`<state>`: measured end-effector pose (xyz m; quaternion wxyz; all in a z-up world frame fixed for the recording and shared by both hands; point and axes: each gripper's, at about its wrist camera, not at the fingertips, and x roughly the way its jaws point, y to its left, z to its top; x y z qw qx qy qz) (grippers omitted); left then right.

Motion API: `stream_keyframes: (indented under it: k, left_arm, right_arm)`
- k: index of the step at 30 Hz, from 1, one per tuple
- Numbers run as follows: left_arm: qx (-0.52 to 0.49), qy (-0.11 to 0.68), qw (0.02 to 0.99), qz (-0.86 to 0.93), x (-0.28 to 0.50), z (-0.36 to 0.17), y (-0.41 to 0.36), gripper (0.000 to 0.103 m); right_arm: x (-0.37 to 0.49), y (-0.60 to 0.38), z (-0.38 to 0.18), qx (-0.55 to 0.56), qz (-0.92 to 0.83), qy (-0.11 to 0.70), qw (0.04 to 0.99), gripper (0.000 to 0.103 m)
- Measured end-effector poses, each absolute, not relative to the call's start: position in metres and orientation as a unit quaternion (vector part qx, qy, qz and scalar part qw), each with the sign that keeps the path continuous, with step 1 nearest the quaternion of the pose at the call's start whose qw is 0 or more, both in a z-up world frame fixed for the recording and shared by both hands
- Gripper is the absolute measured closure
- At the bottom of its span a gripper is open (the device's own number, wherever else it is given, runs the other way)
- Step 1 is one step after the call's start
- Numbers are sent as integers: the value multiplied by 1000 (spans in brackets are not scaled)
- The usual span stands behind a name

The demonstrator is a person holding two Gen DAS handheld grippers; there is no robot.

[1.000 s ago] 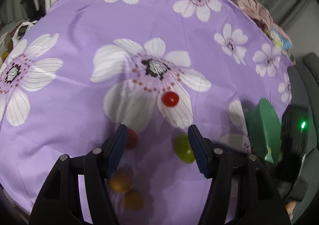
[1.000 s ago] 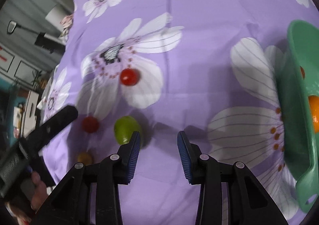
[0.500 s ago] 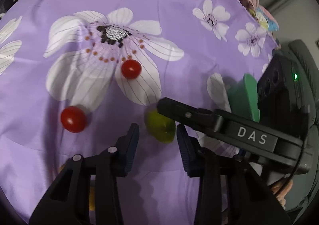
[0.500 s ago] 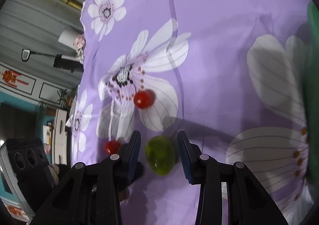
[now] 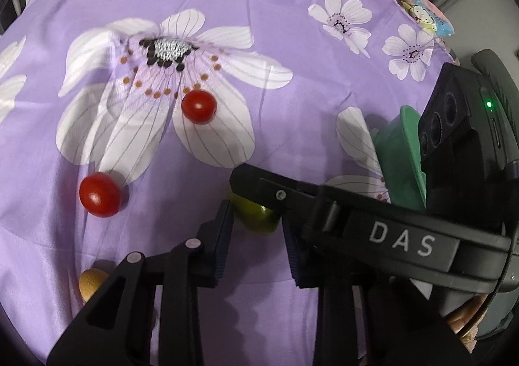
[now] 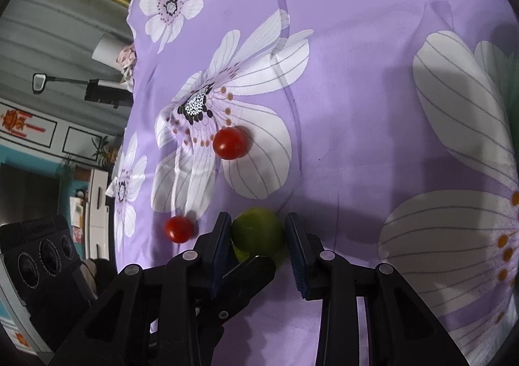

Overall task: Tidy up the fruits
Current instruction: 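Carry the green lime with the right gripper over the bowl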

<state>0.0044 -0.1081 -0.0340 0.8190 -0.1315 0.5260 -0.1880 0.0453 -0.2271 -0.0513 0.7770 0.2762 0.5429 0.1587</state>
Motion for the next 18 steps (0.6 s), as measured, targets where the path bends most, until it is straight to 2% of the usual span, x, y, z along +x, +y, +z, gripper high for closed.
stream_keyframes:
  k: [18]
  left_arm:
    - [-94,382,886,-247,-33,37,-128,73]
  right_arm:
    - [4,-242,35,237,162,419,861,67]
